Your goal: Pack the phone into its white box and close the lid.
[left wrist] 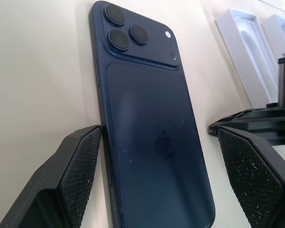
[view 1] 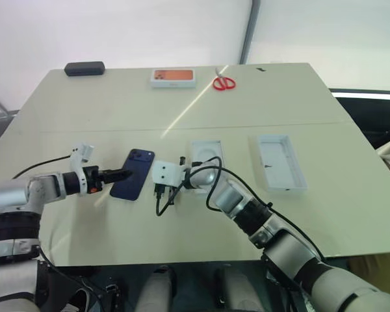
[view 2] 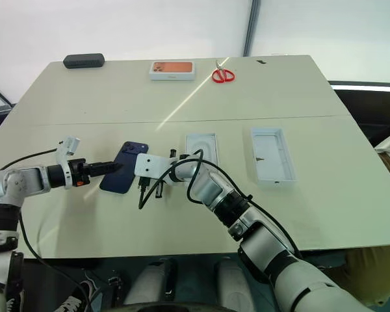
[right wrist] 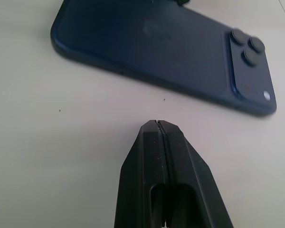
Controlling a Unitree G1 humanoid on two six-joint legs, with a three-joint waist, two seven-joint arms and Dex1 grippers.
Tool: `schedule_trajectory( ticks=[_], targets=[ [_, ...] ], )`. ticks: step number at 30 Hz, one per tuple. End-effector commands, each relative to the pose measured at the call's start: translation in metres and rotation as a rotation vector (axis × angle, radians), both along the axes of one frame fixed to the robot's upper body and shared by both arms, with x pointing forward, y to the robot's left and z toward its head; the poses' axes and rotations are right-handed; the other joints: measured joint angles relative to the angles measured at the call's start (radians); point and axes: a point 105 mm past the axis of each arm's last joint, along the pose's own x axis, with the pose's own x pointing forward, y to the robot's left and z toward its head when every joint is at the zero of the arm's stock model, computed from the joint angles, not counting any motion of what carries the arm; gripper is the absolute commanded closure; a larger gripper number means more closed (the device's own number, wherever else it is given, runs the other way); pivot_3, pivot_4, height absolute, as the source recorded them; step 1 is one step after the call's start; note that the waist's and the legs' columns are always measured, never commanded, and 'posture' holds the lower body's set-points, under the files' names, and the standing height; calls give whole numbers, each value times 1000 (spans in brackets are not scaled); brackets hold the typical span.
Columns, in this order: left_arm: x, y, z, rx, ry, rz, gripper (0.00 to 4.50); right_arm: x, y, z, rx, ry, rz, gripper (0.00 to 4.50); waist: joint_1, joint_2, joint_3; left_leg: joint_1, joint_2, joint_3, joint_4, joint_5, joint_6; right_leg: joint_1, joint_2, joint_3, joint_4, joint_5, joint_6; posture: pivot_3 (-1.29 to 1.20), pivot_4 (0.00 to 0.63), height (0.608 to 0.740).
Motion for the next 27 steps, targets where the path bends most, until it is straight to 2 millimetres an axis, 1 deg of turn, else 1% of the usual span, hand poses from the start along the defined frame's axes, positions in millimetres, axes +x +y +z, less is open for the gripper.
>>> schedule_trajectory(
  ticks=[1,3,5,9,13,15,17,20,22,25,27],
  targets=[
    [-26,-31,-37,-55,188,-99,389,0,8,15,25,-48,29,4480,4,0,0,0,0,0,0,0,0,0,0,0,0,0,0,0,150,740],
    [-27,-33,-38,-56,194,-95,389,1,4,15,21,-52,24,4480,4,0,0,0,0,0,0,0,0,0,0,0,0,0,0,0,150,740],
    [-26,-38,-36,-64,189,-101,389,3,1,12,9,-53,19,4480,4,0,-1,1,0,0,0,0,0,1,0,0,0,0,0,0,150,740],
    [-18,-43,-27,-101,186,-78,389,4,-1,10,-1,-60,19,4480,7,1,-1,4,-1,0,-1,0,0,5,0,0,-2,0,0,0,150,740],
    [-18,-43,-28,-104,196,-70,389,4,-1,10,-2,-64,19,4480,7,1,-1,8,-1,0,-1,0,0,9,0,-1,-3,0,0,0,150,740],
    [-16,-40,-29,-107,198,-49,389,5,-2,9,-5,-65,17,4480,7,1,-1,8,-1,0,-2,0,0,9,0,-1,-3,0,0,0,150,740],
    [-16,-39,-26,-136,201,-40,389,6,-3,9,-5,-66,10,4480,7,1,-1,9,-1,0,-2,0,0,10,0,-1,-4,0,0,0,150,740],
    [-18,-44,-25,-173,210,-52,389,8,-5,8,-8,-70,5,4480,6,1,-1,10,-1,0,-2,0,0,11,0,-1,-4,0,0,0,150,740],
    [-17,-47,-29,-174,216,-45,389,8,-6,8,-9,-72,5,4480,7,1,-1,10,-1,0,-3,0,0,11,-1,-1,-5,0,0,0,150,740],
    [-16,-47,-32,-176,213,-26,1270,7,-7,7,-11,-71,5,4500,7,1,-1,10,-1,-1,-3,0,0,12,-1,-1,-5,0,0,0,150,740],
    [-15,-45,-32,-183,213,-8,2254,7,-7,6,-13,-70,6,4500,7,1,-1,10,-1,-1,-3,0,0,12,-1,-1,-5,0,0,0,150,740]
  ],
)
